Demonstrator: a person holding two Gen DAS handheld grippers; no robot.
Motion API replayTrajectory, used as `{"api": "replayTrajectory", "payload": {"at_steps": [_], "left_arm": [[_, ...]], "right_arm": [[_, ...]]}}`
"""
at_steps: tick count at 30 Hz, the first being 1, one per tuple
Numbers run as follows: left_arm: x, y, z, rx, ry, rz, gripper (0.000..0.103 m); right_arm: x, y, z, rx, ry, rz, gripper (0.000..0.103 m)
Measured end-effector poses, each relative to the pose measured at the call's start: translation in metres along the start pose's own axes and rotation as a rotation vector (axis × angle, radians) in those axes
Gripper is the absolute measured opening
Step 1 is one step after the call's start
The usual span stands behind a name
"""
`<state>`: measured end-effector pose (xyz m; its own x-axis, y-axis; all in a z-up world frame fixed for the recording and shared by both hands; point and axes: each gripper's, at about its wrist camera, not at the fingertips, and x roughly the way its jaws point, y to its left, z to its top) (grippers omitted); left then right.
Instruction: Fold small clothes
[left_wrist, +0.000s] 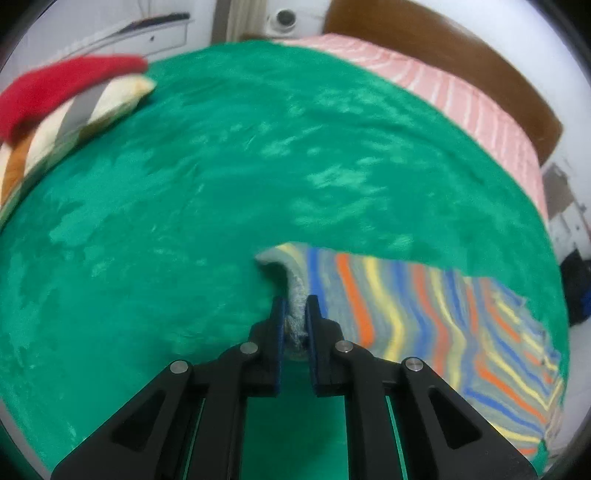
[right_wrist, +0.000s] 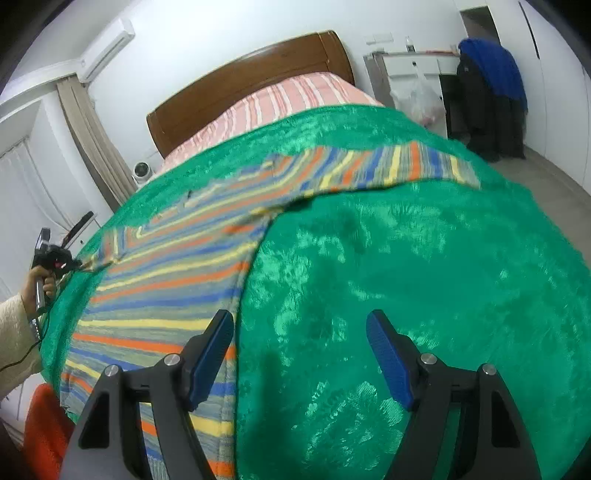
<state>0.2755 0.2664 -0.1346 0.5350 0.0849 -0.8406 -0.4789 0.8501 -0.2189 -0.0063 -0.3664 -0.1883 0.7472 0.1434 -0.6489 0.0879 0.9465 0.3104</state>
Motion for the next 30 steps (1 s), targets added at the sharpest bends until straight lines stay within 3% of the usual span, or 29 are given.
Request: {"api": "replayTrajectory", "payload": {"at_steps": [7,13,17,20,22,25,30], "left_arm": [[0.014,0.027,-0.014,-0.089,0.014,-0.002,0.007],[0.02,0.032,-0.01,-0.064,0.003,0.052,0.006],[0.022,0.034,-0.009,-0.075,0.009,0.048,0.009],[0.007,0.054,-0.009,-0.163,-0.023,0.079,0.02],[-0.008,0.07,-0.012,-0.204,-0.037,0.076,0.057],[-0.035,0.076,-0.03,-0.144,-0.057,0.055,0.064],[-0.073,0.054,-0.089,0.023,-0.003,-0.102,0.08]], "right_arm": [[0.006,-0.003,-0.004,0.004,0.03,-0.021,0.074],[0.009,-0.004,-0.005,0.002,0.039,-0.032,0.074],[0.011,-0.005,-0.006,0.005,0.043,-0.036,0.074],[0.011,-0.005,-0.005,0.006,0.042,-0.035,0.074],[0.011,-0.005,-0.005,0.009,0.038,-0.038,0.074],[0.009,-0.007,-0.004,0.022,0.024,-0.038,0.074],[0.002,-0.01,-0.001,0.044,-0.013,-0.057,0.074]]}}
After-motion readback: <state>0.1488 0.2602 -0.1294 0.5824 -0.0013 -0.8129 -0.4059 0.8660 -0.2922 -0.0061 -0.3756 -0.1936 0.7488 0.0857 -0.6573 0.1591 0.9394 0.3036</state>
